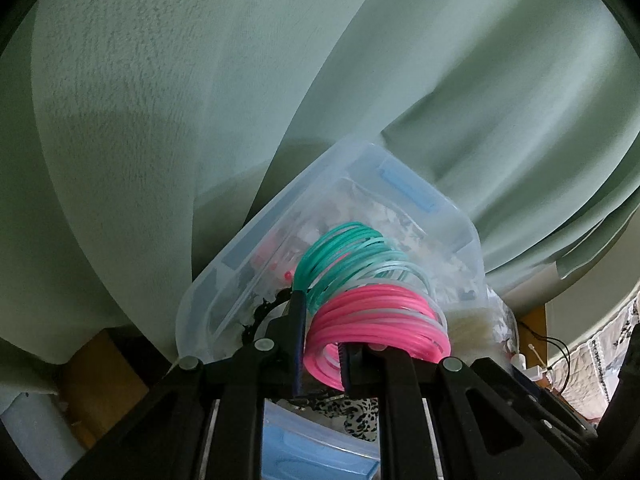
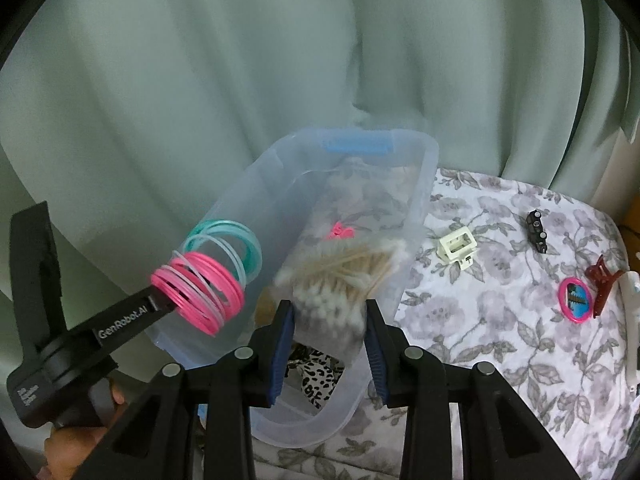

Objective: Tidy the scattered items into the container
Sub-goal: 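Lower the bangles into the clear box and open the left gripper while the right releases the swab bag inside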

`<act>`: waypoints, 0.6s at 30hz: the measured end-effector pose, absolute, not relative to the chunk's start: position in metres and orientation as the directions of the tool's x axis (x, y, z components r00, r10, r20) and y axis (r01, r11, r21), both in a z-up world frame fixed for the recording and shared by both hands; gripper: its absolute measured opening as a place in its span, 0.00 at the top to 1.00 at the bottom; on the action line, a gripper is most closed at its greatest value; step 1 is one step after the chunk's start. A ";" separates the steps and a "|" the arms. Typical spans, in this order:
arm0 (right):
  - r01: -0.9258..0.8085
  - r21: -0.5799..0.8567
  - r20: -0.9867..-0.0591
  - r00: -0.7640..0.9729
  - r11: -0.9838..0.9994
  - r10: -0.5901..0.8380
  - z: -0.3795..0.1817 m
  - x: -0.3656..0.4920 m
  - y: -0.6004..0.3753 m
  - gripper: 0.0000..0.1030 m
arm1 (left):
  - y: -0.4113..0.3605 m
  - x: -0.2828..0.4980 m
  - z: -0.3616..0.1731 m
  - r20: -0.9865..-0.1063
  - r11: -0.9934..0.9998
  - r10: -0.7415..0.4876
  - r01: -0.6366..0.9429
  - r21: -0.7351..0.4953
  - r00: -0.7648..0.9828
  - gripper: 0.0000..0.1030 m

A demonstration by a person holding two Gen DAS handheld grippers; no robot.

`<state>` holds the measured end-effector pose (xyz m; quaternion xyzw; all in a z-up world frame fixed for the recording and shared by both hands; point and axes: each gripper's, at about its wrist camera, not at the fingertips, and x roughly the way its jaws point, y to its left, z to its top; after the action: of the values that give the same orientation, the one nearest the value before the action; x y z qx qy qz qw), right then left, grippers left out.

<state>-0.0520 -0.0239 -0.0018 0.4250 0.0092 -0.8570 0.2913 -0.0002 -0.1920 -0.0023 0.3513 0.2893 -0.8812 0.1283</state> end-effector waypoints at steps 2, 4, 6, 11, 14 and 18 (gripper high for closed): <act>0.508 0.230 -0.733 -0.470 -0.830 -0.491 -0.002 -0.053 -0.024 0.63 | -0.193 -0.003 -0.006 -0.698 -0.803 -0.030 0.433 -0.410 -0.716 0.88; 0.509 0.231 -0.732 -0.470 -0.829 -0.492 -0.003 -0.053 -0.025 0.63 | -0.194 -0.005 -0.009 -0.702 -0.806 -0.036 0.436 -0.400 -0.711 0.86; 0.509 0.234 -0.731 -0.470 -0.828 -0.495 -0.003 -0.054 -0.024 0.63 | -0.194 -0.004 -0.010 -0.702 -0.805 -0.035 0.437 -0.401 -0.711 0.85; 0.508 0.240 -0.726 -0.471 -0.827 -0.501 -0.004 -0.054 -0.023 0.63 | -0.192 0.000 -0.012 -0.699 -0.818 -0.025 0.417 -0.397 -0.714 0.72; 0.510 0.240 -0.724 -0.473 -0.826 -0.502 -0.005 -0.054 -0.023 0.63 | -0.189 0.000 -0.011 -0.696 -0.825 -0.017 0.403 -0.396 -0.718 0.56; 0.509 0.241 -0.722 -0.474 -0.826 -0.503 -0.006 -0.053 -0.023 0.63 | -0.189 -0.005 -0.013 -0.699 -0.818 -0.009 0.408 -0.406 -0.715 0.54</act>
<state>-0.0528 -0.0230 -0.0056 0.4195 0.0035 -0.8585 0.2950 -0.0055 -0.1890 -0.0135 0.3585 0.2779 -0.8834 0.1180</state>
